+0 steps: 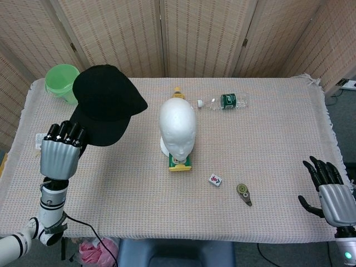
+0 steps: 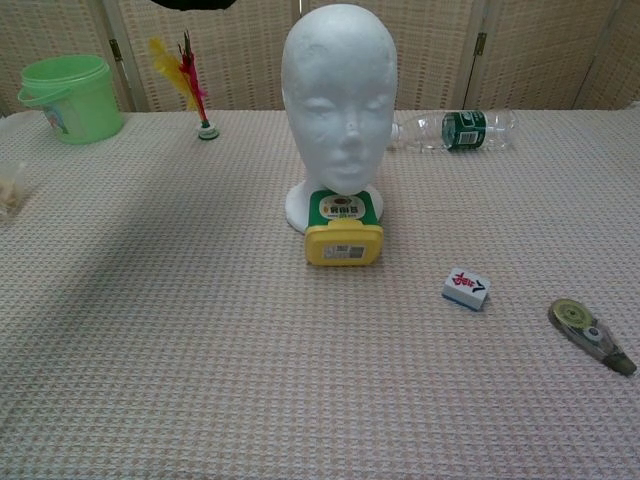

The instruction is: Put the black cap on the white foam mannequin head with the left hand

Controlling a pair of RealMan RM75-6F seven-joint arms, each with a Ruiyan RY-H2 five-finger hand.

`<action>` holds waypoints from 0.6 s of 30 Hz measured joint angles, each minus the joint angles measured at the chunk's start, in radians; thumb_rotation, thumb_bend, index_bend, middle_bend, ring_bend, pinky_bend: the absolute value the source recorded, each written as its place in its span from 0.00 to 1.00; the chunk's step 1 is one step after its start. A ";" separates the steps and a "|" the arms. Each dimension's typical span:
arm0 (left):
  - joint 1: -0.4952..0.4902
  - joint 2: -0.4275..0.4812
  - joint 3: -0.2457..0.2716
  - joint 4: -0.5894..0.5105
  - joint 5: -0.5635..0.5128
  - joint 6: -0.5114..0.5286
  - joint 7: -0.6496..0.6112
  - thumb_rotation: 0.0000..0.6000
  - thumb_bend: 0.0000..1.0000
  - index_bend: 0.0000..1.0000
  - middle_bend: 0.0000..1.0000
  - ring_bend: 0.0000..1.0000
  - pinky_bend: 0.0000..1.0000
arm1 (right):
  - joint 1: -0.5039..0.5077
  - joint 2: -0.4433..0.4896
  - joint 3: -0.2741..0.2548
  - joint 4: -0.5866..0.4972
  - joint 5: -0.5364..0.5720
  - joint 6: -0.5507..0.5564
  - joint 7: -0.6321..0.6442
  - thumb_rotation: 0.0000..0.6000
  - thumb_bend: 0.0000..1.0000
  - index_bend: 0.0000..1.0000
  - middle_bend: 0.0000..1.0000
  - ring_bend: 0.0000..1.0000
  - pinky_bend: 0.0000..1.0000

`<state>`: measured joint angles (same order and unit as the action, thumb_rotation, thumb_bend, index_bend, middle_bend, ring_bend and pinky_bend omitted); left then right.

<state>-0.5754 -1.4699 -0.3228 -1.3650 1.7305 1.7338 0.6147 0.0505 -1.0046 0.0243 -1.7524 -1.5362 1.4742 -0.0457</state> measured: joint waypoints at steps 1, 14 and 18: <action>-0.006 -0.002 -0.002 -0.003 -0.002 -0.007 0.002 1.00 0.51 0.65 0.66 0.55 0.70 | 0.000 0.001 0.001 0.000 0.001 0.001 0.001 1.00 0.22 0.00 0.00 0.00 0.00; -0.093 -0.065 -0.032 -0.032 -0.031 -0.102 0.053 1.00 0.51 0.65 0.66 0.55 0.71 | -0.001 0.017 0.008 0.003 0.016 -0.002 0.031 1.00 0.23 0.00 0.00 0.00 0.00; -0.119 -0.088 -0.037 -0.033 -0.041 -0.129 0.073 1.00 0.51 0.65 0.66 0.55 0.71 | -0.001 0.022 0.009 0.002 0.020 -0.005 0.037 1.00 0.23 0.00 0.00 0.00 0.00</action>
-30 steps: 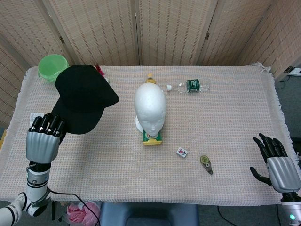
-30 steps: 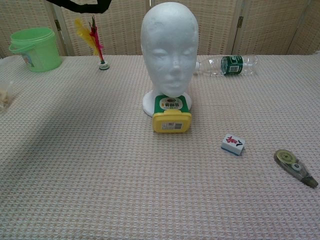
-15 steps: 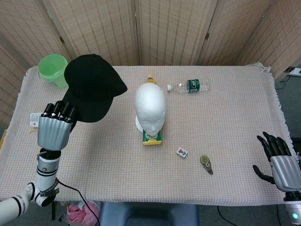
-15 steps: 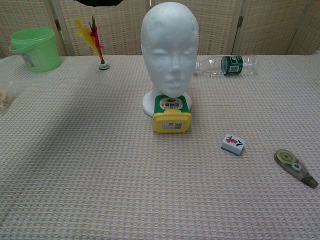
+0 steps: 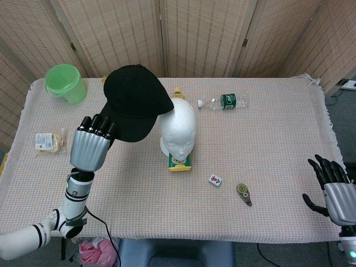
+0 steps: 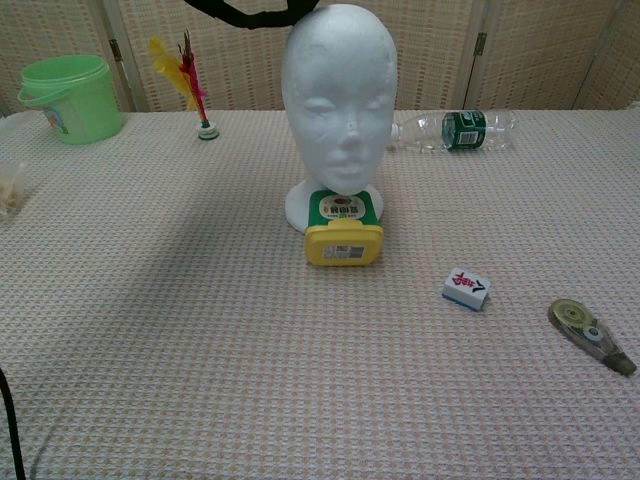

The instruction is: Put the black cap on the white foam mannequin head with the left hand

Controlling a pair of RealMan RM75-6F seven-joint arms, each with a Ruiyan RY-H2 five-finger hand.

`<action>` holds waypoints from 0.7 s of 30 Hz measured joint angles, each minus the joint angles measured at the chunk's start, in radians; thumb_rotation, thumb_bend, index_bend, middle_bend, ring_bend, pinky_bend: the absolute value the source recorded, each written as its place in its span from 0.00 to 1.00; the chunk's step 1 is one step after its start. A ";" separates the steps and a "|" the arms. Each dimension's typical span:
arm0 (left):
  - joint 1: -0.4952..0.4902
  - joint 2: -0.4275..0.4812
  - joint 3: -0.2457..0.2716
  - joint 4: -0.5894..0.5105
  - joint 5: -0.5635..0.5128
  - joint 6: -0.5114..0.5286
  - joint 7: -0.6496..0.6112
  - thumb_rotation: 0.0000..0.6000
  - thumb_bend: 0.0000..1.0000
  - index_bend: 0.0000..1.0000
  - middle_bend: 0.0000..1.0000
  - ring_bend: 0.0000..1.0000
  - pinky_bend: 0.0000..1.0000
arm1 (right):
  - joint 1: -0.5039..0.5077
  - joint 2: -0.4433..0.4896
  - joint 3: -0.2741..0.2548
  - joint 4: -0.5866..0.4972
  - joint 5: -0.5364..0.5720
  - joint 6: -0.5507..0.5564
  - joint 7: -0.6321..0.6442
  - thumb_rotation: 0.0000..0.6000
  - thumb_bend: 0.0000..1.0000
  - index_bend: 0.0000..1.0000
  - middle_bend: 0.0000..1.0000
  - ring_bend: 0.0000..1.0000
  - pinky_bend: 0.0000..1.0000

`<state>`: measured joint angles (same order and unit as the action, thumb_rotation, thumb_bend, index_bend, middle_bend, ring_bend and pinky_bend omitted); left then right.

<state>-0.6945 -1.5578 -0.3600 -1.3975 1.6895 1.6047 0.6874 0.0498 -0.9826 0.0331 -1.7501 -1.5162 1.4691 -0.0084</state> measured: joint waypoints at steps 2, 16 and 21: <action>-0.014 -0.010 -0.004 0.002 -0.003 -0.010 0.007 1.00 0.51 0.65 0.66 0.55 0.71 | 0.000 0.002 0.000 -0.001 0.000 0.000 0.003 1.00 0.23 0.00 0.00 0.00 0.00; -0.083 -0.070 -0.024 0.015 -0.049 -0.070 0.049 1.00 0.51 0.65 0.66 0.55 0.71 | -0.004 0.014 0.003 -0.003 0.005 0.004 0.022 1.00 0.23 0.00 0.00 0.00 0.00; -0.103 -0.096 -0.018 0.002 -0.052 -0.085 0.091 1.00 0.51 0.65 0.66 0.55 0.71 | -0.004 0.020 0.000 -0.004 0.002 0.001 0.035 1.00 0.23 0.00 0.00 0.00 0.00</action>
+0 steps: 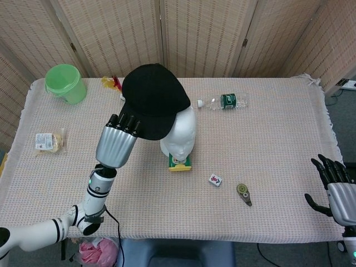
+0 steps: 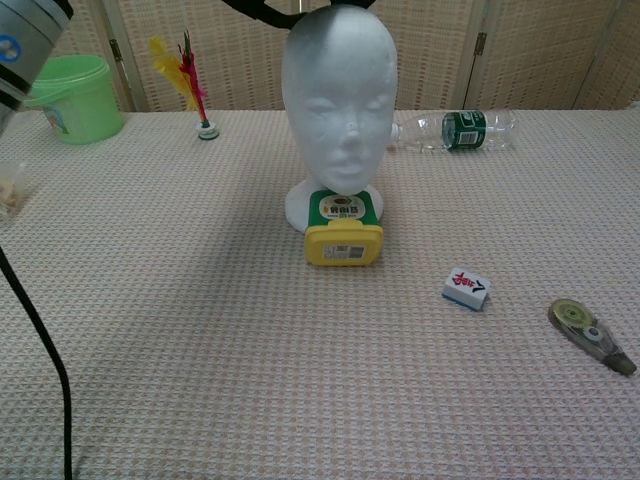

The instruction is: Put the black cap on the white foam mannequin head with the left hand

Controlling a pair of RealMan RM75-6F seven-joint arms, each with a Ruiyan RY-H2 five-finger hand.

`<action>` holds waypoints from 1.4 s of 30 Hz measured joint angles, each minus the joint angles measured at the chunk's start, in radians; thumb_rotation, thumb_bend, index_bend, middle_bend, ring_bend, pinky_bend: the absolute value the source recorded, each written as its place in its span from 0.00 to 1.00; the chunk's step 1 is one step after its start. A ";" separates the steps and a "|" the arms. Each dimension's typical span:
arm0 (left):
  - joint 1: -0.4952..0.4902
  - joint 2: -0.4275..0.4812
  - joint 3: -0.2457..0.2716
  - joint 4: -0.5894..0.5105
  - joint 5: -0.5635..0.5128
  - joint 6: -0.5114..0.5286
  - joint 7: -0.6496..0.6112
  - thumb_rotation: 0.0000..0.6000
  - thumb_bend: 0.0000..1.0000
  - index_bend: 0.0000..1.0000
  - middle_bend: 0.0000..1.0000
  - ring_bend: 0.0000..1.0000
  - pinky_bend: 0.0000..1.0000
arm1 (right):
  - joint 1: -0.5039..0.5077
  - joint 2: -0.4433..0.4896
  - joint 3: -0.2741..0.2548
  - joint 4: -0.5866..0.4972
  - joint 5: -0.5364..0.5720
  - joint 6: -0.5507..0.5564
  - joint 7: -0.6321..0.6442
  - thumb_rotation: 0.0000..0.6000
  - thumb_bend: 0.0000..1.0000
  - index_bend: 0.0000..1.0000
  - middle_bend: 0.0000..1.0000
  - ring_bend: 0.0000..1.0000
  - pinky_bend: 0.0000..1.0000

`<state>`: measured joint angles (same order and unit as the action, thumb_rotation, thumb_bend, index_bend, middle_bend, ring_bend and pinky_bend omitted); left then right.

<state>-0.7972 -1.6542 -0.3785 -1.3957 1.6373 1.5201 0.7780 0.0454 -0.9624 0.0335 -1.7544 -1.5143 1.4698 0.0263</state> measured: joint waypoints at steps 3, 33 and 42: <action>-0.010 -0.022 0.007 -0.008 -0.003 -0.007 0.028 1.00 0.51 0.65 0.66 0.55 0.71 | -0.002 0.006 -0.001 -0.001 -0.006 0.004 0.012 1.00 0.23 0.00 0.00 0.00 0.00; -0.019 -0.196 0.087 0.061 -0.002 -0.013 0.115 1.00 0.50 0.61 0.66 0.54 0.71 | -0.039 0.042 -0.008 0.000 -0.054 0.078 0.089 1.00 0.25 0.00 0.00 0.00 0.00; 0.000 -0.212 0.105 0.047 -0.007 -0.015 0.171 1.00 0.41 0.46 0.60 0.51 0.70 | -0.042 0.042 -0.007 0.000 -0.054 0.081 0.091 1.00 0.26 0.00 0.00 0.00 0.00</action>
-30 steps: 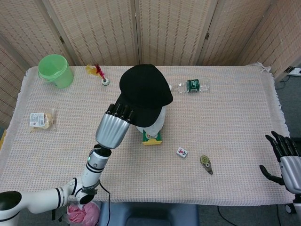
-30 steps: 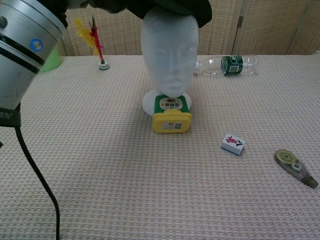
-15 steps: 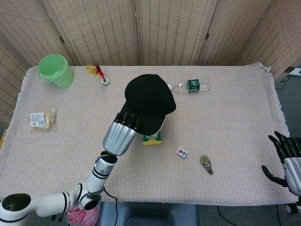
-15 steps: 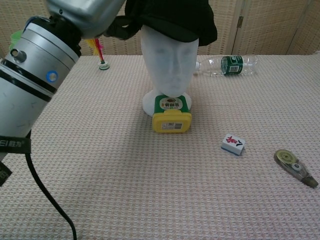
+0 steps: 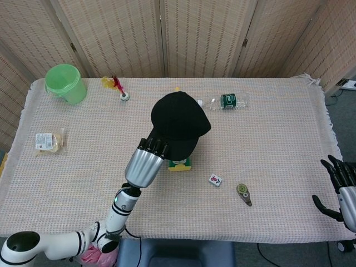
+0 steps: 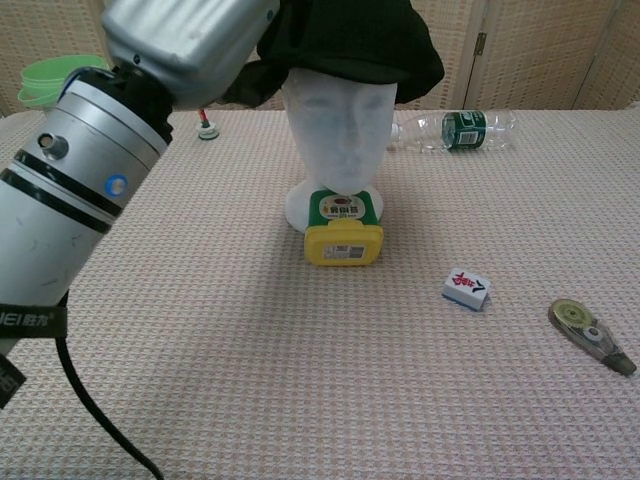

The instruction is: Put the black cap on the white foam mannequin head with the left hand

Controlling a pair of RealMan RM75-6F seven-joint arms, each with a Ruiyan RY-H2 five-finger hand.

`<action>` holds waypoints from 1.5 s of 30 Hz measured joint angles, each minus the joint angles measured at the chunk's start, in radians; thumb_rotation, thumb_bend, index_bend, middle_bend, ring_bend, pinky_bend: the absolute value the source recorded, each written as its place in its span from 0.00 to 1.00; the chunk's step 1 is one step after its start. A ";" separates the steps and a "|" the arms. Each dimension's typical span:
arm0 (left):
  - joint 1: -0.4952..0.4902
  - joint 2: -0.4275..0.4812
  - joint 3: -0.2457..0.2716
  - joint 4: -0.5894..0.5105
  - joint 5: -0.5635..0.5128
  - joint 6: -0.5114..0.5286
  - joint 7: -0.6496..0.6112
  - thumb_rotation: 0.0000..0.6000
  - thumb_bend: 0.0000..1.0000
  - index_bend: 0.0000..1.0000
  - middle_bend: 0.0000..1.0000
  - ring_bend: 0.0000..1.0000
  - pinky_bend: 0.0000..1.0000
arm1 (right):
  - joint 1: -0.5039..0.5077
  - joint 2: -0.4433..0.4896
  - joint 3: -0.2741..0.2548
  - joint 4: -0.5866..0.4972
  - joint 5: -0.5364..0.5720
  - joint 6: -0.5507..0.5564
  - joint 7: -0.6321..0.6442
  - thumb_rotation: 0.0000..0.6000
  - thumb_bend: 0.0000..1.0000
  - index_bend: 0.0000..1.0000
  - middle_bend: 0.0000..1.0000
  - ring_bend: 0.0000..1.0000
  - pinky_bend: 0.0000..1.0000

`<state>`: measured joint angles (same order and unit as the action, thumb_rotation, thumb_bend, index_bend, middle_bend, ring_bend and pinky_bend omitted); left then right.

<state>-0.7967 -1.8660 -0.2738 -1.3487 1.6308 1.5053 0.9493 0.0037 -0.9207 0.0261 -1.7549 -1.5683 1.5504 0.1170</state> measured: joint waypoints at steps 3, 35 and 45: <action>0.005 -0.005 0.007 -0.012 0.004 -0.001 0.017 1.00 0.37 0.41 0.58 0.50 0.69 | 0.000 0.000 0.001 0.000 0.000 0.000 0.002 1.00 0.26 0.00 0.00 0.00 0.00; 0.213 0.060 0.090 -0.253 -0.103 0.011 0.151 1.00 0.31 0.21 0.36 0.27 0.53 | -0.015 0.001 -0.005 -0.002 -0.026 0.027 0.001 1.00 0.27 0.00 0.00 0.00 0.00; 0.261 0.083 0.102 -0.248 -0.104 0.038 0.108 1.00 0.31 0.21 0.36 0.27 0.53 | -0.012 -0.003 -0.004 -0.002 -0.024 0.018 -0.008 1.00 0.27 0.00 0.00 0.00 0.00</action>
<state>-0.5360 -1.7828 -0.1716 -1.5967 1.5270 1.5435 1.0568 -0.0078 -0.9234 0.0217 -1.7570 -1.5926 1.5686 0.1091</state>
